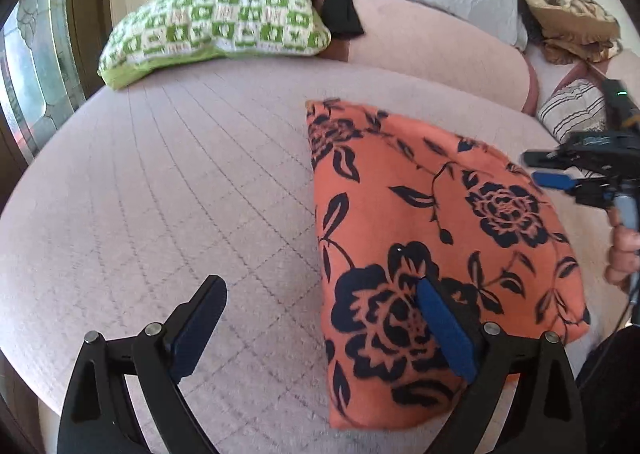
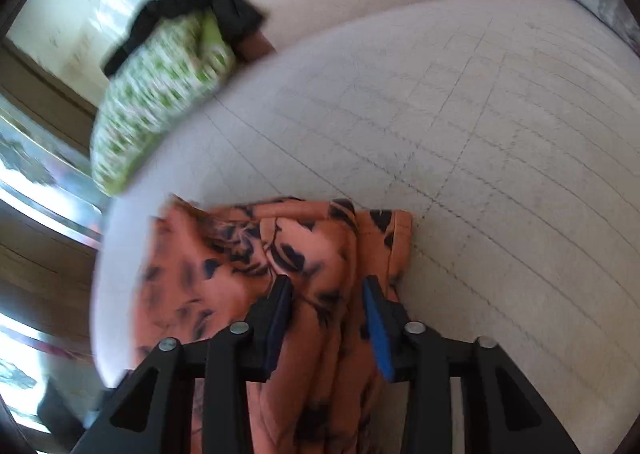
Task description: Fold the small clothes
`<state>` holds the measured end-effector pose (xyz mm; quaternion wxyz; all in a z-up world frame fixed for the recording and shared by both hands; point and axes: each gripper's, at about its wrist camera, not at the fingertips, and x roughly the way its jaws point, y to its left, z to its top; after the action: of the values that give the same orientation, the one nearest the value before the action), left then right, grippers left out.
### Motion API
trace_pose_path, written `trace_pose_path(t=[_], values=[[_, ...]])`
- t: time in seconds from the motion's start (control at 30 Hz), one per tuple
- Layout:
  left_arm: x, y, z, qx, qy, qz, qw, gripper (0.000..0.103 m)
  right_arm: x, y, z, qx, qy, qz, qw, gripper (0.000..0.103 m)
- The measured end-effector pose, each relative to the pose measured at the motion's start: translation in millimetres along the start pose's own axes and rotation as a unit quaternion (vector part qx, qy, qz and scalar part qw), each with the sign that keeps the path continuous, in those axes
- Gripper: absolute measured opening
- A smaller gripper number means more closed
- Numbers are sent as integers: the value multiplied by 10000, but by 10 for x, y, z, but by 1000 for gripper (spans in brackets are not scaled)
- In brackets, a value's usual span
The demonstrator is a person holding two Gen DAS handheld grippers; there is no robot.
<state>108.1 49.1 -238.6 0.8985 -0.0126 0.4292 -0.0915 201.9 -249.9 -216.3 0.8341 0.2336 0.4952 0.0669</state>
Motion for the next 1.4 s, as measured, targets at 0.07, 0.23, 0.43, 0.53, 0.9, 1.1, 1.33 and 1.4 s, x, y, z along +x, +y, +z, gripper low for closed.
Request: trace_pose_path(t=[0.07, 0.23, 0.43, 0.53, 0.9, 1.1, 1.33, 1.4], values=[[-161, -17, 27, -135, -123, 133, 9997, 97, -344, 81, -67, -162, -341, 85, 9993, 42], [-732, -216, 211, -300, -622, 705, 9951, 97, -1276, 562, -494, -1303, -1243, -198, 9834, 53], [-1502, -417, 487, -112, -1377, 1335, 9814, 98, -2002, 931, -1064, -1816, -1954, -511, 9624, 58], [-1871, -463, 541, -103, -1786, 1430, 9734, 101, -2283, 1050, -1329, -1891, -2196, -505, 9558, 63], [-2687, -481, 459, -280, -2727, 1467, 9504, 103, -2773, 1321, -1729, -1984, -2824, -590, 9367, 64], [-2879, -503, 442, -246, -2651, 1387, 9539, 103, -2671, 1393, -1799, -1805, -2680, -444, 9453, 64], [-2790, -508, 453, -145, -2436, 1533, 9576, 103, -2550, 1464, -1920, -1806, -2643, -633, 9453, 64], [-2771, -499, 448, -156, -2398, 1530, 9586, 103, -2551, 1467, -1916, -1822, -2654, -673, 9444, 64]])
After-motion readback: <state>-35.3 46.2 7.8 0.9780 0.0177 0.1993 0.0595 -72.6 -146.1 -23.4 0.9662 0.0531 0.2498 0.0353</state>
